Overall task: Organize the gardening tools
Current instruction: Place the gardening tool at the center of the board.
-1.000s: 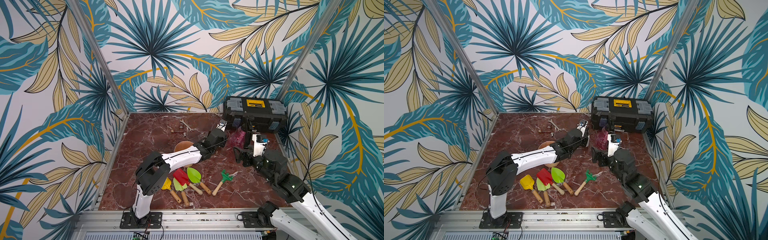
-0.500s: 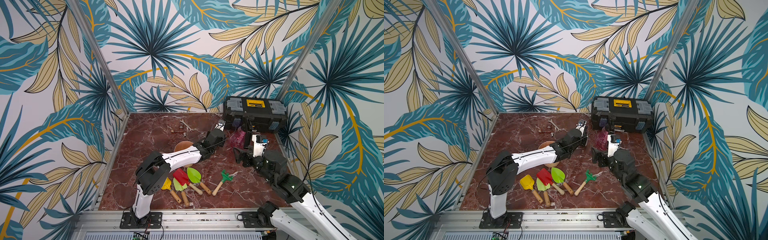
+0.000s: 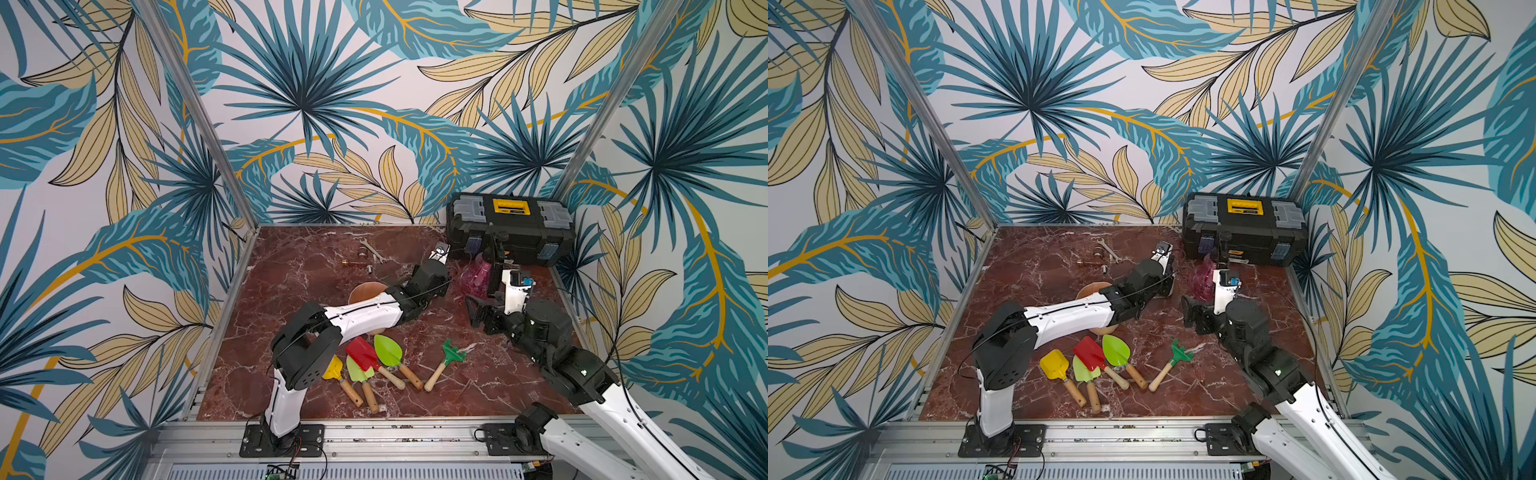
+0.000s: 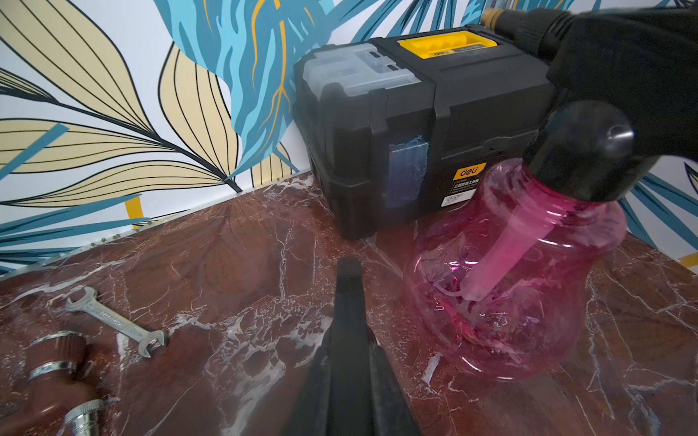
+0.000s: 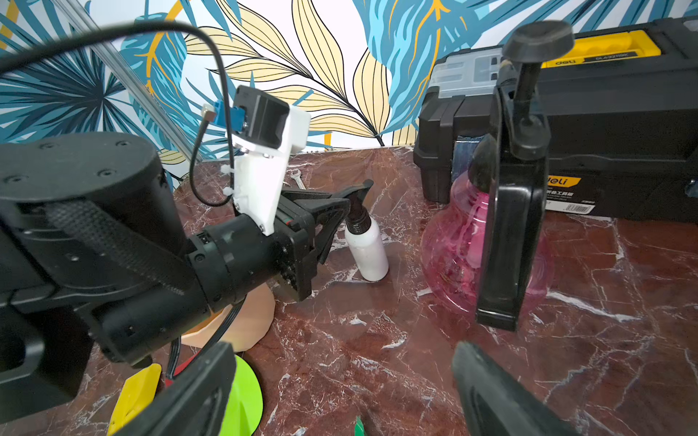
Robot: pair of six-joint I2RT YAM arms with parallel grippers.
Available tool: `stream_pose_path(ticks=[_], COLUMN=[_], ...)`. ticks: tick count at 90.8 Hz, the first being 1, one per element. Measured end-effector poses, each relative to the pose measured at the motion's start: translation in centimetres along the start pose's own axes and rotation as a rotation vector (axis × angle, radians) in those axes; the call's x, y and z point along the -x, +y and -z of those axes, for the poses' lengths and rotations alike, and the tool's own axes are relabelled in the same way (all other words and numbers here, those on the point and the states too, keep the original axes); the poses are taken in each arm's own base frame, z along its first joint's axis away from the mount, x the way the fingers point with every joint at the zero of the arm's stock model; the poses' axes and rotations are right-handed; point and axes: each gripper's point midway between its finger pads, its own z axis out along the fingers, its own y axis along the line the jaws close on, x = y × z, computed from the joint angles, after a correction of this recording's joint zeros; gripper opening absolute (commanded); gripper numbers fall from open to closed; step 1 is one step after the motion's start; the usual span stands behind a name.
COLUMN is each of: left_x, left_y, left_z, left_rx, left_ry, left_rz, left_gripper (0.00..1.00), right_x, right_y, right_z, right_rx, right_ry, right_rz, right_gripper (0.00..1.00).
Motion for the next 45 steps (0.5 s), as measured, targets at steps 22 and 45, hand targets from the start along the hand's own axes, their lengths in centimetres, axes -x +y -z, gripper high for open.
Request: stream_pose_path(ticks=[22, 45], left_x=[0.24, 0.34], left_y=[-0.11, -0.12], left_z=[0.0, 0.0], left_rx=[-0.006, -0.007], left_ry=[-0.01, -0.013], left_rz=[0.011, 0.014], left_gripper=[0.28, 0.34], right_x=[-0.06, -0.54], right_y=[-0.01, -0.01], right_z=[-0.02, -0.48], right_rx=[0.0, -0.004], right_ry=[0.001, 0.022], right_rz=[0.0, 0.006], right_gripper=[0.95, 0.95])
